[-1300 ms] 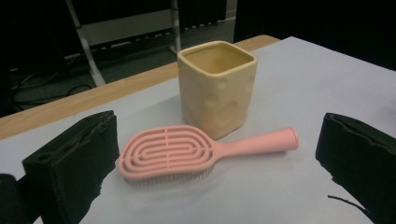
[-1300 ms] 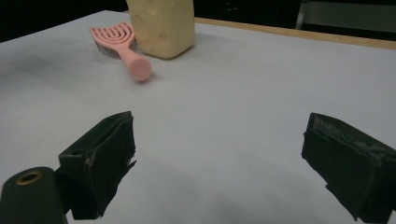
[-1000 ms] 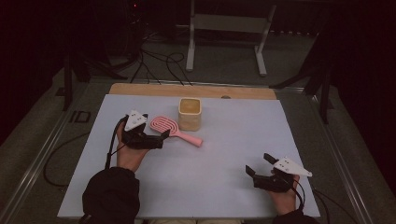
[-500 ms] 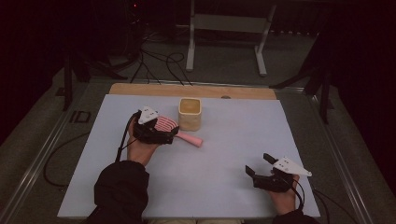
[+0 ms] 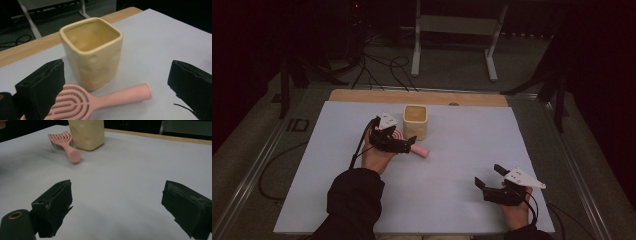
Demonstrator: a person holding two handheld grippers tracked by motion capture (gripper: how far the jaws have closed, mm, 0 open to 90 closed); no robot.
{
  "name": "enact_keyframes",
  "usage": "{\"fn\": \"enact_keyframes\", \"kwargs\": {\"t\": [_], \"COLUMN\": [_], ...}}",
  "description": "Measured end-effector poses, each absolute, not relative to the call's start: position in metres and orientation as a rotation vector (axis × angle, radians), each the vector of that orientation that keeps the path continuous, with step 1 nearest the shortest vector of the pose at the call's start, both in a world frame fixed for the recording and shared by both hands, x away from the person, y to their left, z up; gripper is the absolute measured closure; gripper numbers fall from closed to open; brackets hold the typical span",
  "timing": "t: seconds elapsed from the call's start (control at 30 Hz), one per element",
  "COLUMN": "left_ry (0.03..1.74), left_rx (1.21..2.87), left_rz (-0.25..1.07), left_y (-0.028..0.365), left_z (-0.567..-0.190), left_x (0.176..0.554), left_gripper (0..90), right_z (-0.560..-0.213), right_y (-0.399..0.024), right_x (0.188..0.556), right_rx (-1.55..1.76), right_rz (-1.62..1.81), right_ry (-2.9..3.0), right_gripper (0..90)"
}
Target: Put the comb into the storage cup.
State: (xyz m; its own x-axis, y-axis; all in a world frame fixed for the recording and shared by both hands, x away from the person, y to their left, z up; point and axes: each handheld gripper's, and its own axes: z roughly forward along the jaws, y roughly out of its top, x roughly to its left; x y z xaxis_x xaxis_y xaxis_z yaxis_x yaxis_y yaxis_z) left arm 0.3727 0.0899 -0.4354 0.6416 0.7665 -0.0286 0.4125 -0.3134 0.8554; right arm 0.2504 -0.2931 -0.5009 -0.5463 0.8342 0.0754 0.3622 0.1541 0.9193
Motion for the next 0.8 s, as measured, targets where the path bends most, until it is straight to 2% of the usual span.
{"fn": "enact_keyframes", "kwargs": {"t": [0.4,0.63,0.8], "left_ry": [0.934,0.937,0.931], "left_rx": [1.99,2.045,2.078], "left_rz": [0.425,0.428,0.382], "left_y": [0.072,0.059,0.05], "left_z": [-0.449,-0.456,-0.463], "left_x": [0.378,0.38,0.385], "left_gripper": [6.6,25.5,48.8], "right_z": [-0.502,-0.502,-0.502], "right_y": [-0.293,-0.292,-0.291], "right_x": [0.251,0.252,0.252], "right_rx": [1.139,1.137,1.13], "right_rz": [1.375,1.372,1.371], "right_ry": [1.987,1.995,1.999], "right_gripper": [9.3,9.3,9.3]}}
